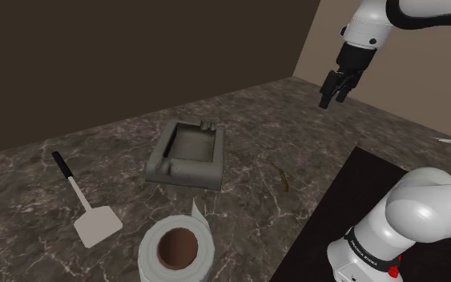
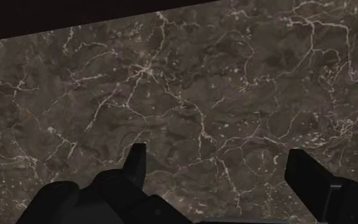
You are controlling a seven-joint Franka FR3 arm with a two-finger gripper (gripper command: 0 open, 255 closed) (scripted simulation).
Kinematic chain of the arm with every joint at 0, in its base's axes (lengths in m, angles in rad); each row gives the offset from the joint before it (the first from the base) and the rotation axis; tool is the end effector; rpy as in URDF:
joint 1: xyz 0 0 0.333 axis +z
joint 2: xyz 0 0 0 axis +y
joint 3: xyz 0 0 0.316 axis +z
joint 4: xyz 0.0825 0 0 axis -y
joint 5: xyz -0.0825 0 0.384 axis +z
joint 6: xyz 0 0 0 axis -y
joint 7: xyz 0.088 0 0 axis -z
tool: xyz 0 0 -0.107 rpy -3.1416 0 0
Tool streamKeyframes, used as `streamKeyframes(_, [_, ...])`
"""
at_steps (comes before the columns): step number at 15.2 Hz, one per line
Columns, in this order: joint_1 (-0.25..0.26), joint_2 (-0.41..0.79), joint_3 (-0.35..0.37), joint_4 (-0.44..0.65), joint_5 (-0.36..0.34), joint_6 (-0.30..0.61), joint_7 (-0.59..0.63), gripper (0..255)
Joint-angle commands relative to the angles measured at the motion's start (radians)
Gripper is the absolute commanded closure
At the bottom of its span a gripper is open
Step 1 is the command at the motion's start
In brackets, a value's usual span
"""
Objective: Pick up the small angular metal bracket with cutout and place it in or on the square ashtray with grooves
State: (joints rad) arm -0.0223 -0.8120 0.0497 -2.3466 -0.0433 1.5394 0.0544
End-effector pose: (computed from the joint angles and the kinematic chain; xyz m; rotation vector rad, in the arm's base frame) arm 0.2968 0.0084 0.6000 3.0617 -0.0672 0.0105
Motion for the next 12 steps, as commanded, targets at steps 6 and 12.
streamKeyframes(6, [0.071,-0.096,0.050,-0.143,0.094,0.085,0.020,0])
streamKeyframes(12, [0.173,-0.193,0.126,-0.291,0.220,0.191,0.048,0])
